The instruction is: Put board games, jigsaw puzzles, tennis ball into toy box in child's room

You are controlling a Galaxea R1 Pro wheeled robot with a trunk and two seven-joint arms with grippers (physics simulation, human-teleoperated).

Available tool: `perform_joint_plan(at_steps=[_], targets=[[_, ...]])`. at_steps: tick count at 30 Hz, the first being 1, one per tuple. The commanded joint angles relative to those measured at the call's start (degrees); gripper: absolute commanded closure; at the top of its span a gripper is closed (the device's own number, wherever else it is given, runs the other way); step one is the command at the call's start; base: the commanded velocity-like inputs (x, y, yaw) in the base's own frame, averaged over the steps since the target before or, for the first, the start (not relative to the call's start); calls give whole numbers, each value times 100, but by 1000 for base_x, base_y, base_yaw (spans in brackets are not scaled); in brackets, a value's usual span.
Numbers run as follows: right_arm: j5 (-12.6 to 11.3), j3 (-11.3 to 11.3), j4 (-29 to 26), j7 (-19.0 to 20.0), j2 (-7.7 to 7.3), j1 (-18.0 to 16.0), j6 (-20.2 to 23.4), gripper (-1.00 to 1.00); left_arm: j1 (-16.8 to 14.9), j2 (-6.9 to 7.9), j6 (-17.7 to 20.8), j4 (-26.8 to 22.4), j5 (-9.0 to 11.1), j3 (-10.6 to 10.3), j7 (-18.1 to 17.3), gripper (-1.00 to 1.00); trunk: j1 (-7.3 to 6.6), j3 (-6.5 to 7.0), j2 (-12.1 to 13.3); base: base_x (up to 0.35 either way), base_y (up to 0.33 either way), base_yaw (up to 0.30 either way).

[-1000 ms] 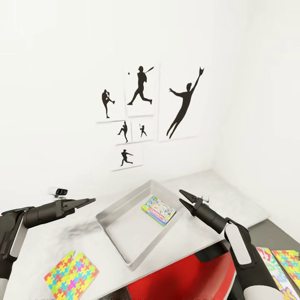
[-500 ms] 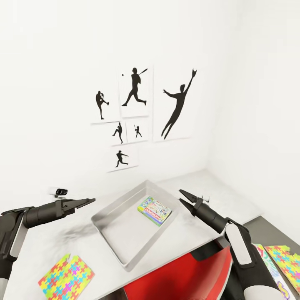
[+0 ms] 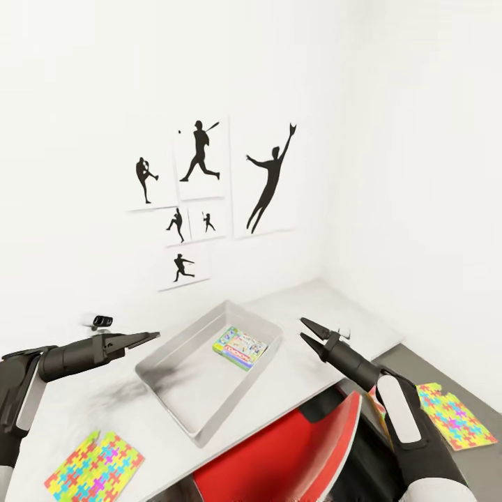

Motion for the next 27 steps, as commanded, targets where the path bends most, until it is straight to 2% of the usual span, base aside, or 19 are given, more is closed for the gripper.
perform_joint_plan(at_steps=[1,17,27], targets=[[-8,-9,3,9,1,-6,32,-100,-3,1,61,-2,-1,0,-23,-100,3,-7,-13,-108,2,-212],[-14,-27,10,9,-5,-10,40,-100,-3,-5,61,-2,3,0,-23,-100,3,103,-13,-151,0,-213],[-16,-36,12,9,-6,-9,40,-100,-3,-5,61,-2,-4,0,-23,-100,3,171,-13,-60,0,-213]])
